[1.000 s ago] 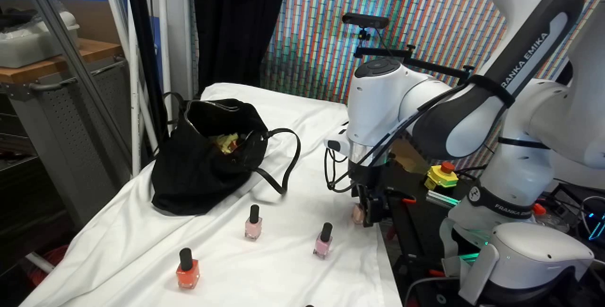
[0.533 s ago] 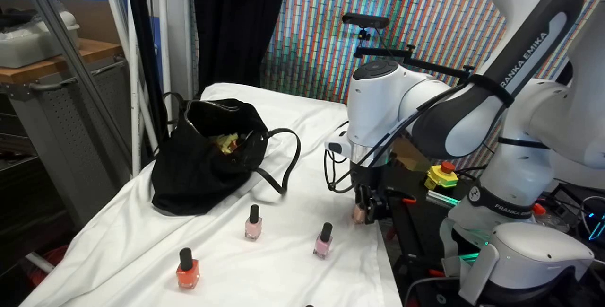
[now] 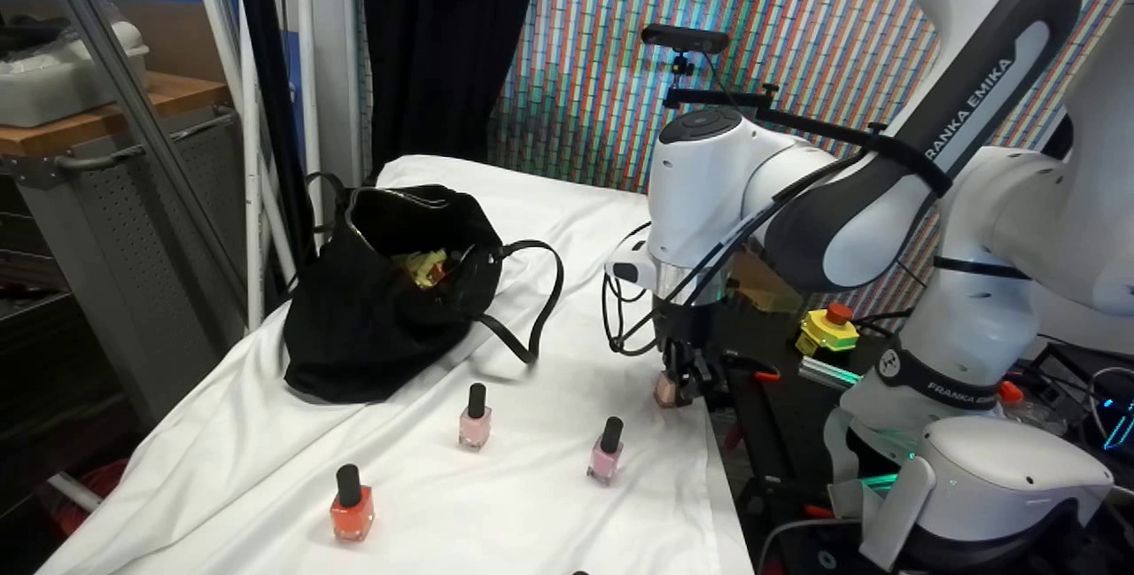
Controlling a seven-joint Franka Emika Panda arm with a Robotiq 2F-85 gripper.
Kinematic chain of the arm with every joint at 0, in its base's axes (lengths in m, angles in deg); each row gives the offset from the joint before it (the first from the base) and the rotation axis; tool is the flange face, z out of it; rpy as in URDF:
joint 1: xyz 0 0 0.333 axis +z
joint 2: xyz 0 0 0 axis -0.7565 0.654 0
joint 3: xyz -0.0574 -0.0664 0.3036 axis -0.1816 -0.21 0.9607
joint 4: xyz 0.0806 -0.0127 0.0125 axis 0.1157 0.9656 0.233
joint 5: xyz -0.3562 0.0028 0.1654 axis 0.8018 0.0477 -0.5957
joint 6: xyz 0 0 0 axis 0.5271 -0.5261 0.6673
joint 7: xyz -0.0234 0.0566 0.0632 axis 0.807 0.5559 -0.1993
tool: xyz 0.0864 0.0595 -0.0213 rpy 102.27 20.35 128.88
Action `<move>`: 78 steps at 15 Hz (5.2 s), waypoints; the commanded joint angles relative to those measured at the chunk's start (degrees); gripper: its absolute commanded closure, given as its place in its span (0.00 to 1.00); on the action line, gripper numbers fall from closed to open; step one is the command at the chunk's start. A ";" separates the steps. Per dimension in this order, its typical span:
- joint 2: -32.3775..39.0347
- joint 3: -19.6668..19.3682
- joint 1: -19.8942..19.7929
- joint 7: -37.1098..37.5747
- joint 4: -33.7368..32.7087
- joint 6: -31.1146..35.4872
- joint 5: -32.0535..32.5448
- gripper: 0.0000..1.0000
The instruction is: Pick up the nail polish and put them in the bag
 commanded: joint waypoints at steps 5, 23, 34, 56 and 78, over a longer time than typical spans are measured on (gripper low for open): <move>-6.14 -1.45 -1.90 -0.96 0.66 -1.87 2.56 0.85; 0.99 -3.44 -3.93 -6.84 -20.97 2.88 8.80 0.85; 19.41 -2.84 -5.44 -7.14 -38.74 17.35 6.79 0.85; 8.11 -7.74 -4.25 -2.23 -27.08 14.47 14.95 0.00; -10.65 -0.74 0.40 6.85 -4.90 -0.02 -0.06 0.00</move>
